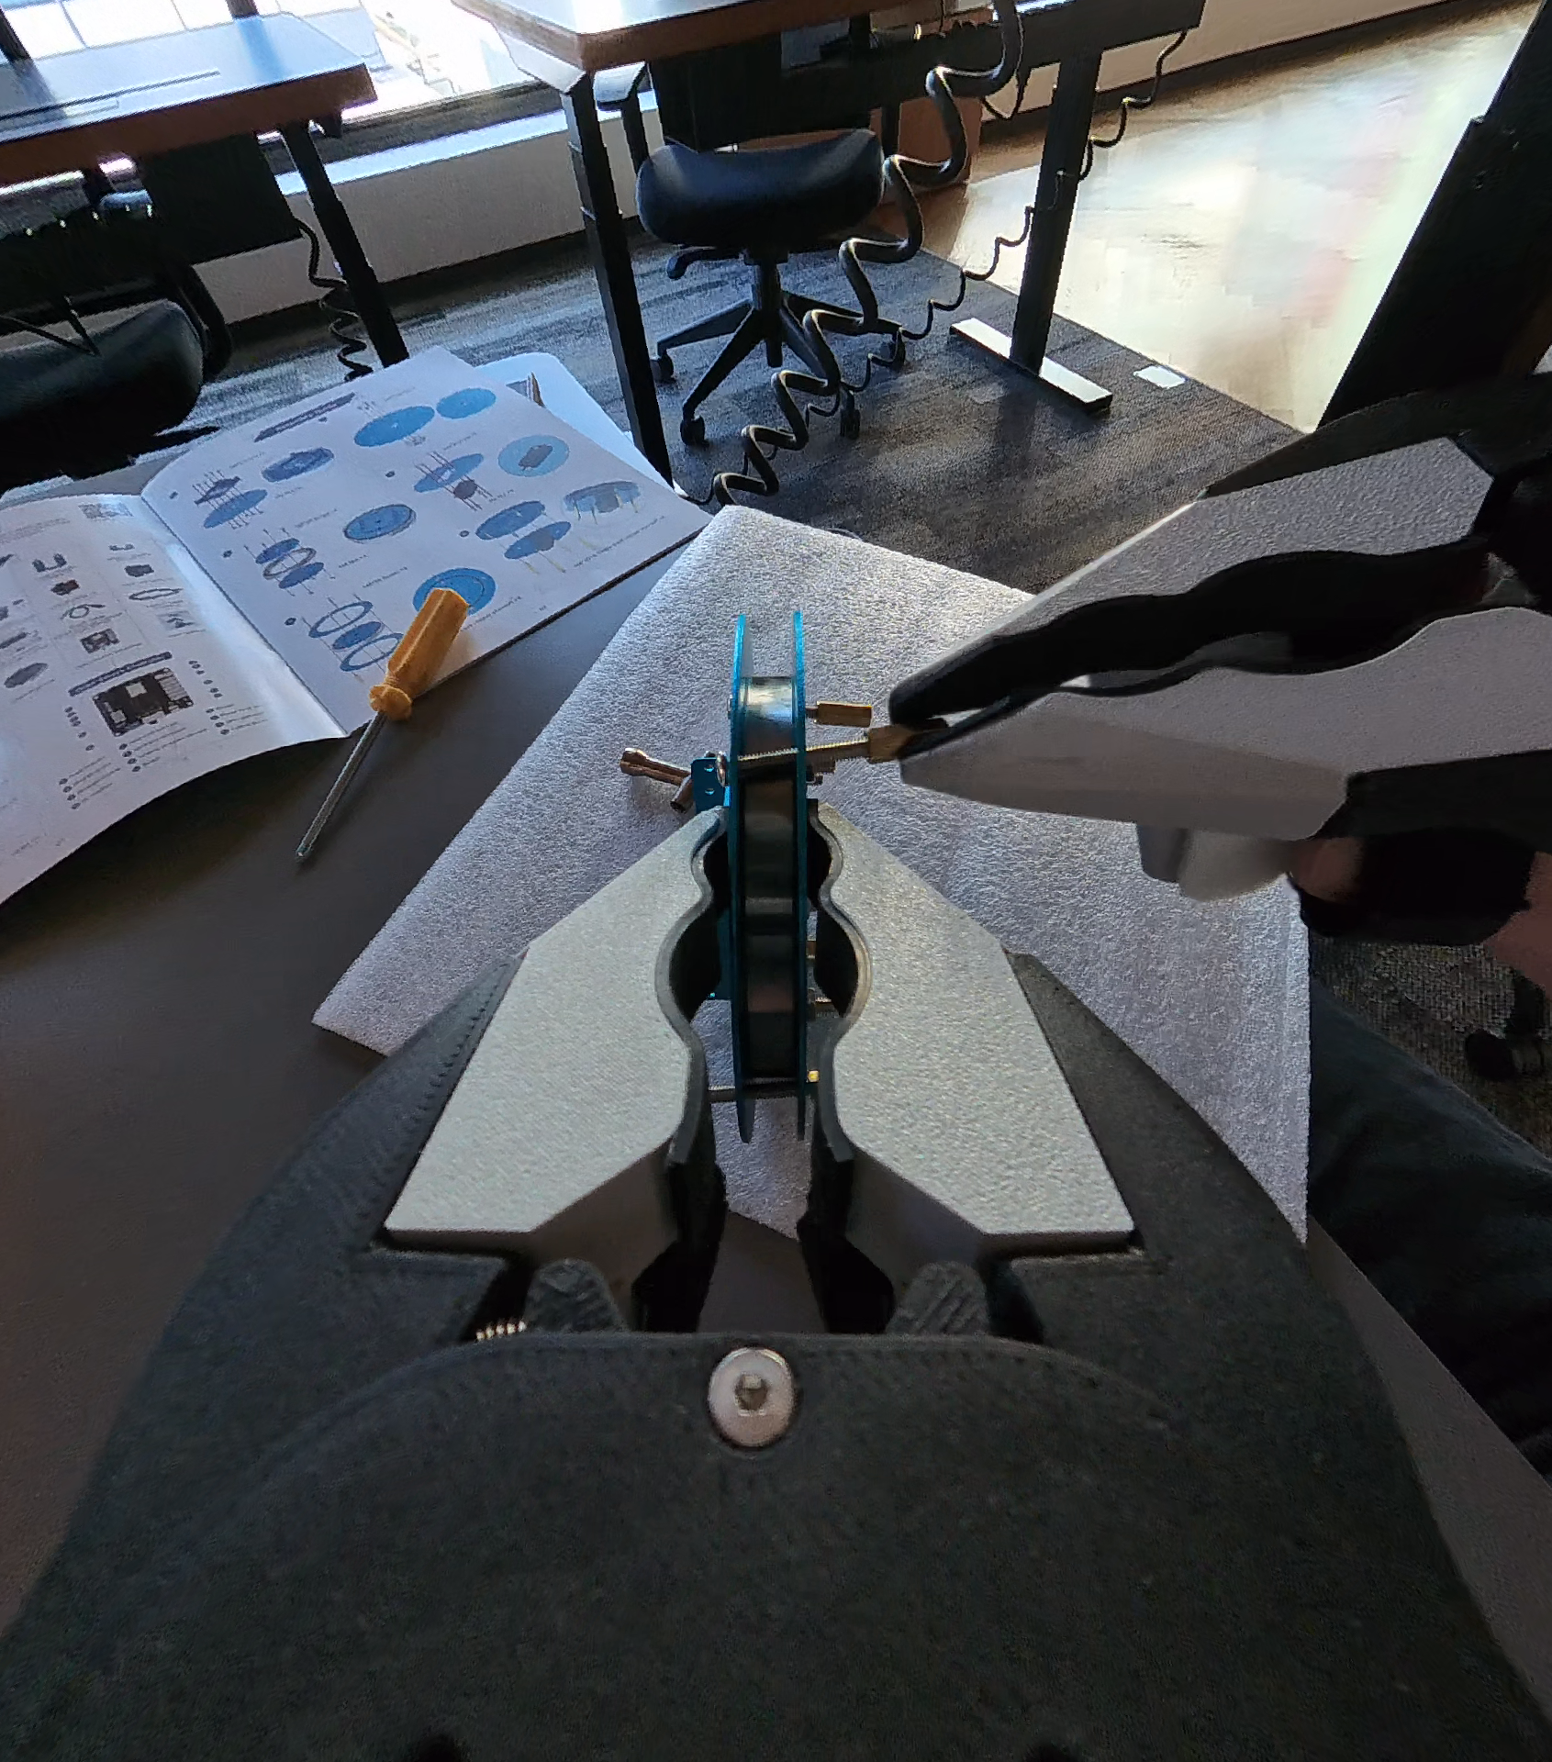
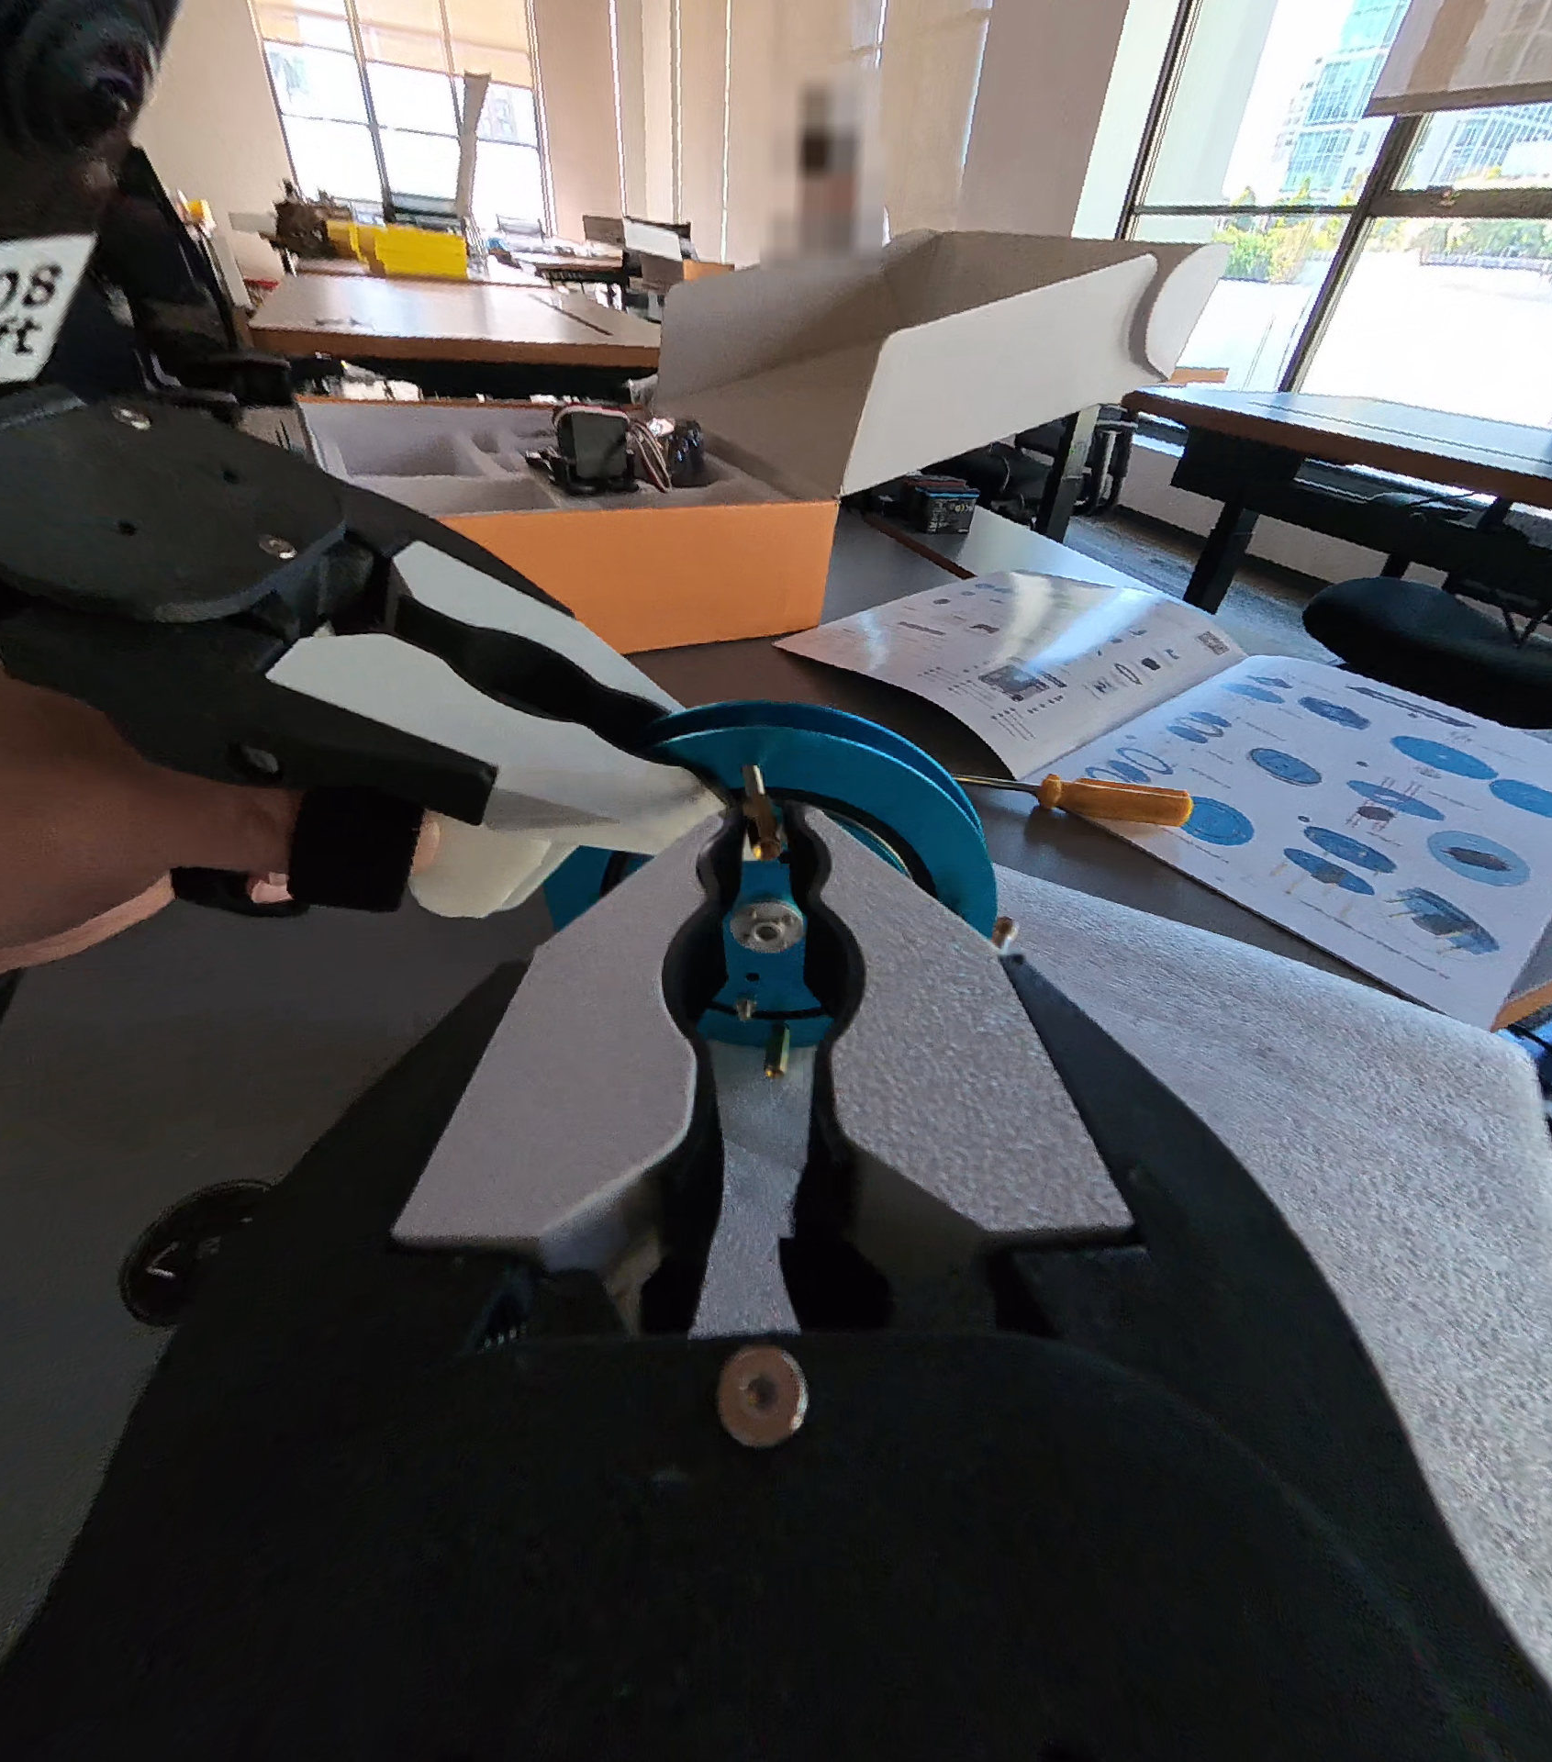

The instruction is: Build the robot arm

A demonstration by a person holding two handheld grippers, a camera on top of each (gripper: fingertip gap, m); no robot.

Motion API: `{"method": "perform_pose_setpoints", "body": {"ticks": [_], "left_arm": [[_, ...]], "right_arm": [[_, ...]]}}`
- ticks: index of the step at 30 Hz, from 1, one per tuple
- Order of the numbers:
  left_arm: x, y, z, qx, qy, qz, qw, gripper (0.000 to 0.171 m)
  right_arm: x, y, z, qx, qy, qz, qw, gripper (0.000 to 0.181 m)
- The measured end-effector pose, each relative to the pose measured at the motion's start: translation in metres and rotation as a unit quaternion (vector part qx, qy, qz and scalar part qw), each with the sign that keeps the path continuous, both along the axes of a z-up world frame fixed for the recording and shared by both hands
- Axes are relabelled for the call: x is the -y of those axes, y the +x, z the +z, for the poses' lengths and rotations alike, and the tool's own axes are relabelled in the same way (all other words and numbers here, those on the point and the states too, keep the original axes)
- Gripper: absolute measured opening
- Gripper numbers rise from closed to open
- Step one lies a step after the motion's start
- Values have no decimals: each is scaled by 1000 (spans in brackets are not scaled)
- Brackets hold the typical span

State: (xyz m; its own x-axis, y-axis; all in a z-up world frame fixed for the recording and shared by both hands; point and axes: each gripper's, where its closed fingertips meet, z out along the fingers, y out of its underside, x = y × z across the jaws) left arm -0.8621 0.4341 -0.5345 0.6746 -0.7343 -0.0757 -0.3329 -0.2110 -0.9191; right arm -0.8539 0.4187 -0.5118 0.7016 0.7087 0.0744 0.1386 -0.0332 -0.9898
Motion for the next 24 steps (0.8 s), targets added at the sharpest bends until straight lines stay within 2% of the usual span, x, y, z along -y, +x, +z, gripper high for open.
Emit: {"method": "perform_pose_setpoints", "body": {"ticks": [4,5,12,16,24], "left_arm": [[1,0,0,-1,4,-2,1000,12],[1,0,0,-2,7,-2,1000,12],[0,-1,1,21,12,-2,1000,12],[-5,-4,0,8,32,4,999,31],[-1,1,7,-8,88,-38,995,23]], "right_arm": [[0,0,-5,31,3,-10,999,11],[1,-1,-7,39,4,-8,999,4],[4,-4,-6,59,28,-23,998,4],[5,-5,-7,59,39,-29,997,3],[4,-5,-6,40,31,-22,998,4]]}}
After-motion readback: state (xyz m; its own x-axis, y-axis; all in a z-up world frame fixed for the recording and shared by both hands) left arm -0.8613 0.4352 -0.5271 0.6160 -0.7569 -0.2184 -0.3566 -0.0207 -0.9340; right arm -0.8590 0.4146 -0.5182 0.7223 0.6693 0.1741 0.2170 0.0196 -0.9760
